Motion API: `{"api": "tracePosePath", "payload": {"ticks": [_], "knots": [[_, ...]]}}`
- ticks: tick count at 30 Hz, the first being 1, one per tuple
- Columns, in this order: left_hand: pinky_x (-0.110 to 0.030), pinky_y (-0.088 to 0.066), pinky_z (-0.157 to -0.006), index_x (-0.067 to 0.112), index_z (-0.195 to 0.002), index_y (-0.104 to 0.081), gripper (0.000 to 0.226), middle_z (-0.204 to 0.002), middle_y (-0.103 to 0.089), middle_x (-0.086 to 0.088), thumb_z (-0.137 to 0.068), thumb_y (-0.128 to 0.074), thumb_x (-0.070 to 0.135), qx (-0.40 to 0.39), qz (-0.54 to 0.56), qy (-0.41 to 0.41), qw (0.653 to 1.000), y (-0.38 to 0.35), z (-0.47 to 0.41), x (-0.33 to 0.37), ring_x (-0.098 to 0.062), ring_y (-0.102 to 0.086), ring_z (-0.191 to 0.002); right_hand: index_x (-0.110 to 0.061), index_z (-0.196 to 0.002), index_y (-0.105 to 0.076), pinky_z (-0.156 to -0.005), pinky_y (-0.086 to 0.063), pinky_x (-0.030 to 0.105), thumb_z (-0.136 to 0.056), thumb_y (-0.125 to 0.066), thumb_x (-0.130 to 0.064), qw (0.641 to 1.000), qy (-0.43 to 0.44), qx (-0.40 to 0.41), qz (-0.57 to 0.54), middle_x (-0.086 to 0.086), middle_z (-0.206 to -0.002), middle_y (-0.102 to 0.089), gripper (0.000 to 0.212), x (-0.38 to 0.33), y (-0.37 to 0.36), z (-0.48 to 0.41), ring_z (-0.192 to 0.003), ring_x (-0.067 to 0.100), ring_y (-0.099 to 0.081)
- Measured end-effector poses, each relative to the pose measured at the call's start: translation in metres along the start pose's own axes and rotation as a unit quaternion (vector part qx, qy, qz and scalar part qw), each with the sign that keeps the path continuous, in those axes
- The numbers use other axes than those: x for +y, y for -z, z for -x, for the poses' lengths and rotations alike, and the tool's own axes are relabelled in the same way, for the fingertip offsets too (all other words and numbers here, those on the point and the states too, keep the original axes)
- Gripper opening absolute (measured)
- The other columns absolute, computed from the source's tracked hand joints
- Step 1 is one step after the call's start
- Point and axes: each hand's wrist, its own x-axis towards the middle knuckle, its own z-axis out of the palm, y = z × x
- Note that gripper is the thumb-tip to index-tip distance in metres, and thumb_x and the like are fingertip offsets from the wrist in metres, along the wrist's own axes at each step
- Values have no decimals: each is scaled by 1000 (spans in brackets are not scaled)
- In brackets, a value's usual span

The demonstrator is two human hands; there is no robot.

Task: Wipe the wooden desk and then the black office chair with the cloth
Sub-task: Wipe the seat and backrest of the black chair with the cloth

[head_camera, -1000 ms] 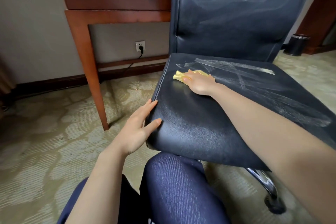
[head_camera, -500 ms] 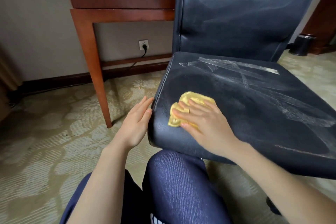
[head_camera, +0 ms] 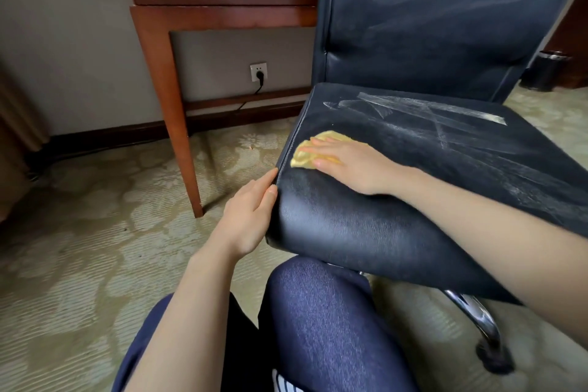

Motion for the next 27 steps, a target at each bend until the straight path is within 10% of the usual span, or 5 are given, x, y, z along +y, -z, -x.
{"api": "tracePosePath", "payload": {"ticks": [11, 16, 27], "knots": [[-17, -18, -110, 23, -139, -46, 43, -145, -43, 8, -99, -33, 15, 54, 119, 61, 990, -1, -3, 0, -2, -32, -134, -38, -145, -32, -112, -20, 52, -100, -16, -40, 973, -219, -6, 71, -4, -155, -24, 48, 14, 4, -96, -142, 26, -23], [-43, -13, -117, 27, -144, -37, 45, -148, -38, 5, -100, -29, 19, 91, 57, 71, 992, 4, -2, 0, -12, -27, -139, -39, -137, -45, -111, -26, 43, -101, -28, -34, 994, -103, 19, 43, -8, -149, -37, 39, -8, -5, -72, -139, 18, -31], [-46, -12, -117, 29, -143, -36, 52, -147, -38, 5, -92, -24, 28, 56, 63, 44, 996, 3, 4, 5, -11, -27, -138, -45, -138, -39, -113, -10, 45, -99, -41, -37, 989, 62, 31, 127, -16, -153, -24, 40, -53, -28, 53, -144, 19, -19]]}}
